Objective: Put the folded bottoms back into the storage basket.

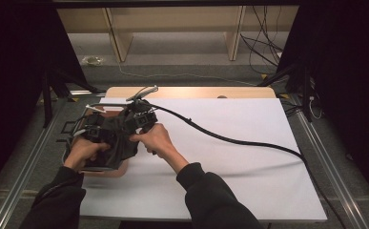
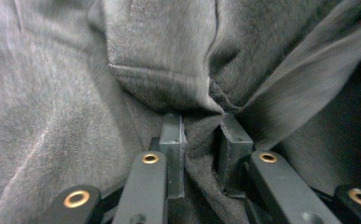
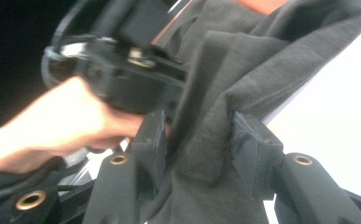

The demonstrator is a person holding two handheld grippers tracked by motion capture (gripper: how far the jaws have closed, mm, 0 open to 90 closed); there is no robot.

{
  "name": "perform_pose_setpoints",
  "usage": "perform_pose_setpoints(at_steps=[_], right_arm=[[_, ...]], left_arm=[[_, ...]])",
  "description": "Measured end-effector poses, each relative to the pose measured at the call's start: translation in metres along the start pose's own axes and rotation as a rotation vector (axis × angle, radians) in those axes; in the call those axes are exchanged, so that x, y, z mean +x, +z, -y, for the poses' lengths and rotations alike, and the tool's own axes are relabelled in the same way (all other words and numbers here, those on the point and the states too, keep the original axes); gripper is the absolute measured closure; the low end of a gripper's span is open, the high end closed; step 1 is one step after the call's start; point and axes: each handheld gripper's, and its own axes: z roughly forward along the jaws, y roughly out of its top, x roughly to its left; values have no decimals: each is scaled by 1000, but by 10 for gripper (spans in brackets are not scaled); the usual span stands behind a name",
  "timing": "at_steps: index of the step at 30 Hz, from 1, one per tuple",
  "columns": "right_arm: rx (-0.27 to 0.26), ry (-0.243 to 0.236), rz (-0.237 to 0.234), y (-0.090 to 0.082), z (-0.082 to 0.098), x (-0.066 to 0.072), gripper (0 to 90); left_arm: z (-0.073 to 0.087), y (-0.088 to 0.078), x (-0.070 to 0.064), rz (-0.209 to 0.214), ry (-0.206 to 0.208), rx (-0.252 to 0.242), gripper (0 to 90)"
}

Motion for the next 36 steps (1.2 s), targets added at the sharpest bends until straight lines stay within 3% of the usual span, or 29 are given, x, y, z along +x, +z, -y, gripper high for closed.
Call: perform_pose_setpoints(at_steps=[2,7,11,16,18,22,25,27,30,32,34,36], right_arm=[[3,-1,-6,1,1,1,565],[9,-5,-11,0,1,2,565],[10,-21,-1,-4,1,2,565],[6,-35,30,-11,1,-2,553],[7,-52,52,-15,2,-5,528],[-2,-82,90,-25,3,-7,457],[-15,-94,109,-35,4,-6,422],[-24,-102,121,-41,5,-6,411],[-51,-78,100,-52,9,-12,411],[-60,-67,116,-58,12,-18,412],[-66,-56,112,-64,17,-25,414],[-70,-50,117,-70,23,-31,416]], left_arm=[[-1,8,3,-24,-11,-4,750],[-4,5,4,-16,-36,-25,734],[-3,-9,8,26,-61,-47,677],[-3,-38,10,70,-75,-111,610],[-4,-49,5,83,-73,-134,564],[-7,-59,-13,110,-29,-139,484],[-7,-53,-23,133,-15,-111,435],[-7,-43,-31,106,-1,-83,382],[-5,-26,-36,71,8,-42,327],[-4,-17,-39,51,24,-19,316],[-2,-14,-40,49,35,-26,353],[-2,-13,-40,37,42,-36,475]])
